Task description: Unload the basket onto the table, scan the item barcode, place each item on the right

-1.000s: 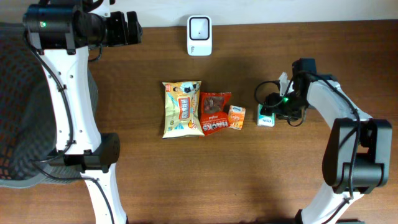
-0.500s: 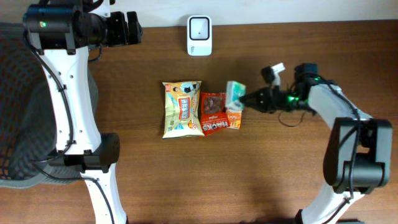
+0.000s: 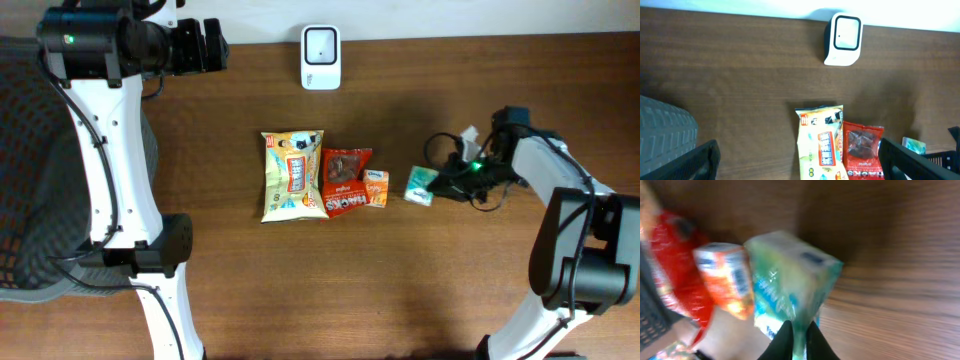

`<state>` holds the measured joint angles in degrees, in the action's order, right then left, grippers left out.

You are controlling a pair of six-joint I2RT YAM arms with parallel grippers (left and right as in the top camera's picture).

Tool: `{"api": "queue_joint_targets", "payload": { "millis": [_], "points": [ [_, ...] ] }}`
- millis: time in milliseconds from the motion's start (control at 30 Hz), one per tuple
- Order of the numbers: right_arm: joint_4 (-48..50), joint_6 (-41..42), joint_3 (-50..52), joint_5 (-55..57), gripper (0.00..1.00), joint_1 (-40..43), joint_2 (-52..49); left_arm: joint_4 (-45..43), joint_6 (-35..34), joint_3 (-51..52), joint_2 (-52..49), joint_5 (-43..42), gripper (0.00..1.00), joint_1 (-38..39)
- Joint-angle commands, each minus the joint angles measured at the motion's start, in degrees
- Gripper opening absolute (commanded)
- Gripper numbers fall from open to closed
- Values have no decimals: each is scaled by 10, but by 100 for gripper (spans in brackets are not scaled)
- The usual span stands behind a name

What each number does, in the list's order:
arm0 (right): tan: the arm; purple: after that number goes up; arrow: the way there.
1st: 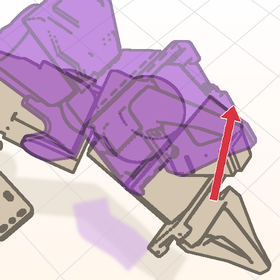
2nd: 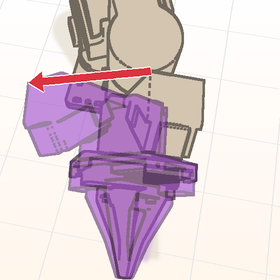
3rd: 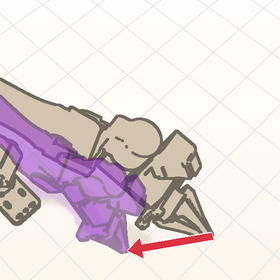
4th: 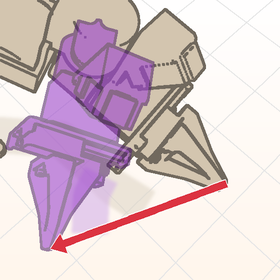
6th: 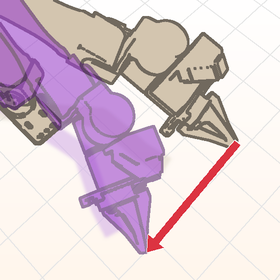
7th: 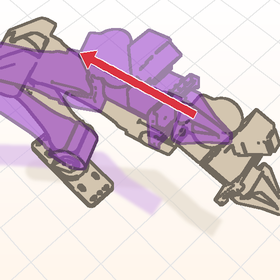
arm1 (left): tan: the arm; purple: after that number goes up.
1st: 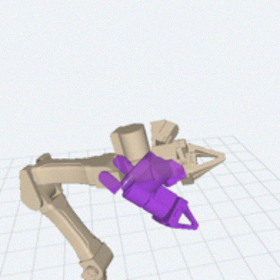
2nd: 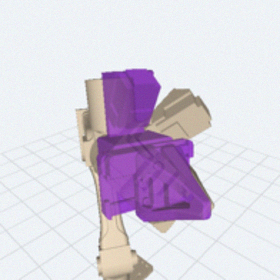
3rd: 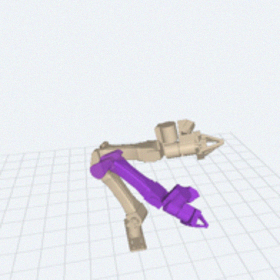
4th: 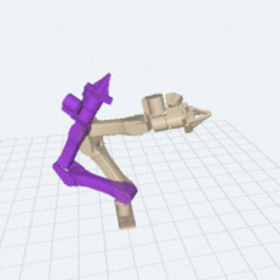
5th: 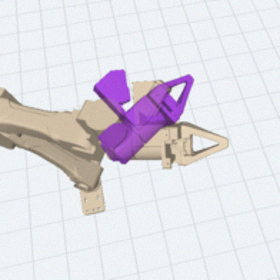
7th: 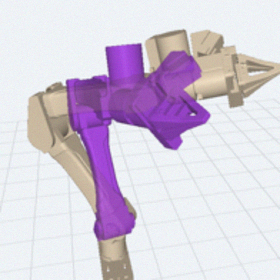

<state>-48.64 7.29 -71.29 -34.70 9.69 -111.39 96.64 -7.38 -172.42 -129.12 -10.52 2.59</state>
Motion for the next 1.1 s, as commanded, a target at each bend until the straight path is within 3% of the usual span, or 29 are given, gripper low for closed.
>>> {"api": "queue_joint_targets", "payload": {
  "millis": [0, 33, 100, 167, 233, 267, 300, 367, 433, 567, 700, 800, 900, 967, 1067],
  "points": [
    [-33, 4, 0, 118, 91, 4, 3, 1, -3, -7, 13, -4, 99, -3],
    [-66, 3, -24, 125, 99, 5, 3, 1, -3, -7, 13, -4, 99, -2],
    [-125, 3, -74, 157, 99, 4, 3, 1, -3, -7, 13, -4, 99, -3],
    [-256, 3, -203, 181, 98, -4, 3, 1, -3, -7, 13, -4, 99, -3],
    [-300, -6, -258, 202, 83, -51, 3, 1, -3, -7, 13, -4, 99, -3],
    [-292, -5, -257, 223, 72, -79, 3, 1, -3, -7, 13, -4, 99, -2],
    [-278, 14, -253, 252, 71, -107, 2, 1, -3, -7, 13, -4, 99, -3],
    [-229, 143, -223, 401, 70, -186, 0, 1, -3, -7, 13, -4, 99, -2],
    [-187, 216, -181, 457, 63, -214, 0, 1, -3, -7, 13, -4, 99, -3],
    [-52, 224, -75, 453, 53, -244, -5, 1, -3, -7, 13, -4, 99, -2],
    [-9, 224, -51, 474, 40, -248, -5, 1, -3, -7, 13, -4, 99, -3],
    [1, 224, -39, 485, 37, -247, -20, 1, -3, -7, 13, -4, 99, -2],
    [0, 224, -42, 462, 4, -245, -23, 1, -3, -7, 13, -4, 99, -3],
    [-12, 215, -70, 351, 4, -224, -23, 1, -3, -7, 13, -4, 99, -2],
    [-55, 99, -139, 106, 4, -162, -23, 1, -3, -7, 13, -4, 99, -3]
  ]
}}
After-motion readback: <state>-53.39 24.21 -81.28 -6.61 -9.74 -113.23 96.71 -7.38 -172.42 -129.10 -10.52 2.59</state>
